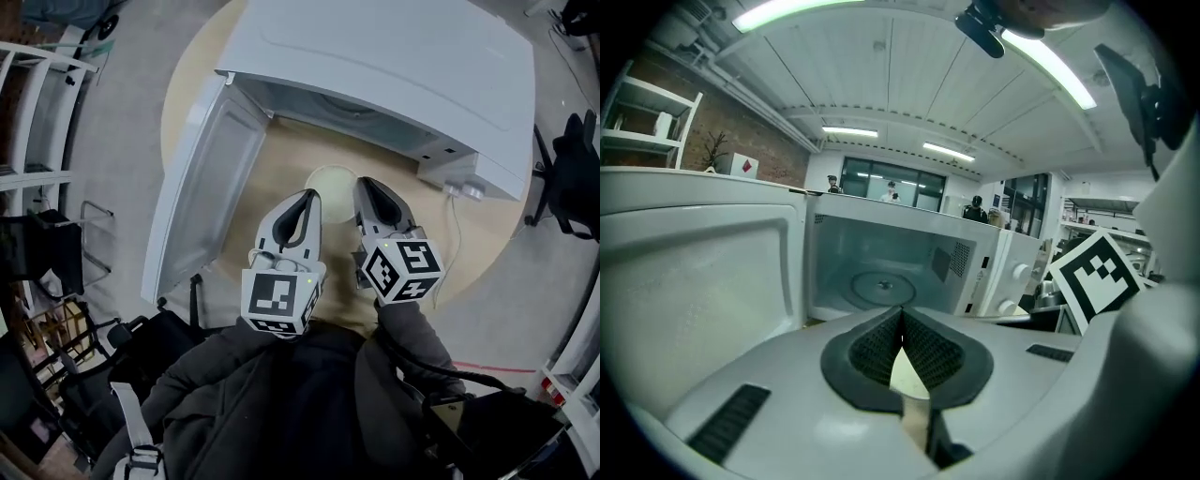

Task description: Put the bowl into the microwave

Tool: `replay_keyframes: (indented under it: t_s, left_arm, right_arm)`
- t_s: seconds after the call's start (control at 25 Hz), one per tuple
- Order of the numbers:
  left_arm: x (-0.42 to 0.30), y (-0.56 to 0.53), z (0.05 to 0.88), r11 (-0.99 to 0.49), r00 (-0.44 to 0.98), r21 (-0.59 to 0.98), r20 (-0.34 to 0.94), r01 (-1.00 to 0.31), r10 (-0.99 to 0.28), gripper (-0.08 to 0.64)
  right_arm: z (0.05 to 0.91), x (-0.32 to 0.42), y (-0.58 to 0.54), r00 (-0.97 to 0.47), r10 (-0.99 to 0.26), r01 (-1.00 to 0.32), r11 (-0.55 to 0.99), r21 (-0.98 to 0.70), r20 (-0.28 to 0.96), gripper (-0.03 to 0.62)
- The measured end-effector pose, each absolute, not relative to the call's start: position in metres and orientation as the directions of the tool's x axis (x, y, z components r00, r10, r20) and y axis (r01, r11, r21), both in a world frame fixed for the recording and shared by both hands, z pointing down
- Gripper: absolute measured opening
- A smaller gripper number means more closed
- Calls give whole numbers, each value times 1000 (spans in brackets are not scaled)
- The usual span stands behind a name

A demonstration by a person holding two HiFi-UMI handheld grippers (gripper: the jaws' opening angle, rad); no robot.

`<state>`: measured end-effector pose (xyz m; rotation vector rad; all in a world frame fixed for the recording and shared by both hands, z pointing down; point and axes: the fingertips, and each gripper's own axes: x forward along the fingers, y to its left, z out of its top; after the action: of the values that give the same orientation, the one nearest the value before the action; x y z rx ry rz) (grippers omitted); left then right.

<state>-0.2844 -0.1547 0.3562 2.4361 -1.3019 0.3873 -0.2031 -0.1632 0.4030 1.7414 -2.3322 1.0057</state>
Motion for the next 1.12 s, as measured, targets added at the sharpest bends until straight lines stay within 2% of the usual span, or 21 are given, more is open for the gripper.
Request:
replay_keyframes:
  t_s: [0.32, 1.12]
  left_arm:
    - [-291, -185, 359, -580, 602, 192, 401, -792, -690, 9]
    - [-269, -214, 377, -615, 655, 249, 429, -748, -622, 9]
  right_arm:
    - [396, -205, -196, -274, -872, -879, 57, -473, 405, 23]
    - [391, -159, -262, -141, -911, -883, -61, -465, 387, 23]
